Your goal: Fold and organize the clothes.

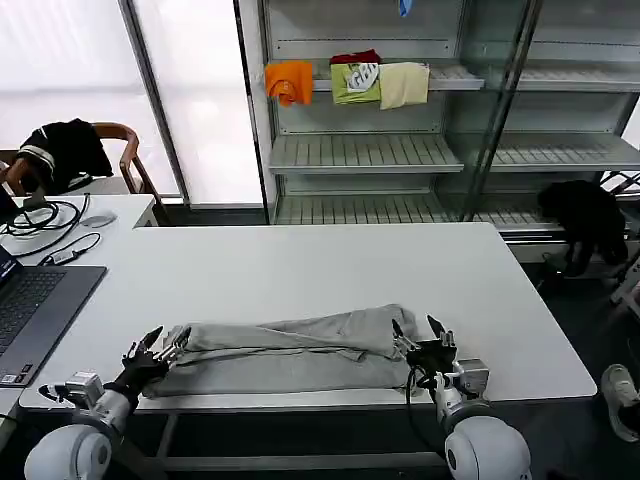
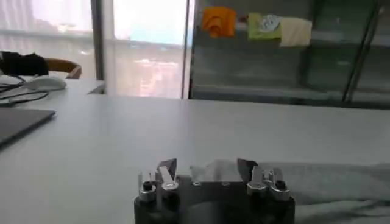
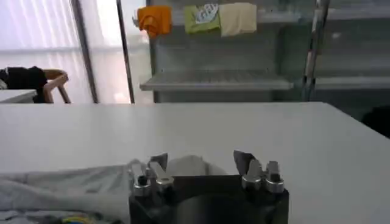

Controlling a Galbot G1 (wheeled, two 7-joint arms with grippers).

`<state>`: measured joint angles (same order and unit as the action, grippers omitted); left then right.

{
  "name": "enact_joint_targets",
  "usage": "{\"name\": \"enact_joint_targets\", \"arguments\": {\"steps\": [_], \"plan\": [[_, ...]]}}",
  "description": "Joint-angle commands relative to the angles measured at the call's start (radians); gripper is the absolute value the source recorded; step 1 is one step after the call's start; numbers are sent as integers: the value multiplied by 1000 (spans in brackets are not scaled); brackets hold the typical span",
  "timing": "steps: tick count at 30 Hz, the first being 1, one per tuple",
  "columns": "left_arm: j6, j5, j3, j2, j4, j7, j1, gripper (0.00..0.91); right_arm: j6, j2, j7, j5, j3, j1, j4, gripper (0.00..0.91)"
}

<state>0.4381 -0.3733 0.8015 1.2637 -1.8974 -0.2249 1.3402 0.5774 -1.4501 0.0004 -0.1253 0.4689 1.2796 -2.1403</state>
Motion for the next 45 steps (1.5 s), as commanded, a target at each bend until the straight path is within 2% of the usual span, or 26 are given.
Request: {"name": "enact_joint_targets", "arguments": {"steps": [1, 3, 4, 5, 6, 7, 8, 9, 22, 32, 38, 45], "plan": [[37, 82, -13, 74, -38, 160, 29, 907, 1, 3, 8, 10, 2, -36, -10, 907], [44, 75, -13, 78, -44, 166, 35, 907, 1, 9, 9, 10, 3, -44, -11, 907], [45, 76, -14, 79, -46, 165, 37, 756, 1, 11, 9, 10, 3, -48, -12, 907], [48, 74, -14, 80, -49, 165, 39, 665, 1, 12, 9, 10, 3, -51, -12, 907], [52, 74, -15, 82, -52, 163, 41, 433, 1, 12, 9, 10, 3, -52, -12, 907], [53, 75, -15, 84, -53, 159, 42, 322, 1, 12, 10, 9, 3, -55, -12, 907], [54, 76, -17, 84, -55, 153, 43, 91, 1, 12, 9, 9, 3, -56, -12, 907], [57, 78, -19, 85, -57, 144, 45, 30, 1, 12, 5, 9, 3, -56, -13, 907], [82, 88, -43, 103, -50, 122, 41, 10, 1, 10, 1, 10, 9, -51, -28, 907], [-61, 125, -13, 105, -33, 125, 17, 0, 0, 19, 3, 4, 21, -42, -25, 907], [-119, 298, 120, 1, -5, 47, -18, 0, 0, 27, 3, -30, 24, -52, -13, 907], [-160, 434, 323, -269, 84, -96, -105, 0, -1, 29, 0, -36, 12, -72, 15, 907]]}}
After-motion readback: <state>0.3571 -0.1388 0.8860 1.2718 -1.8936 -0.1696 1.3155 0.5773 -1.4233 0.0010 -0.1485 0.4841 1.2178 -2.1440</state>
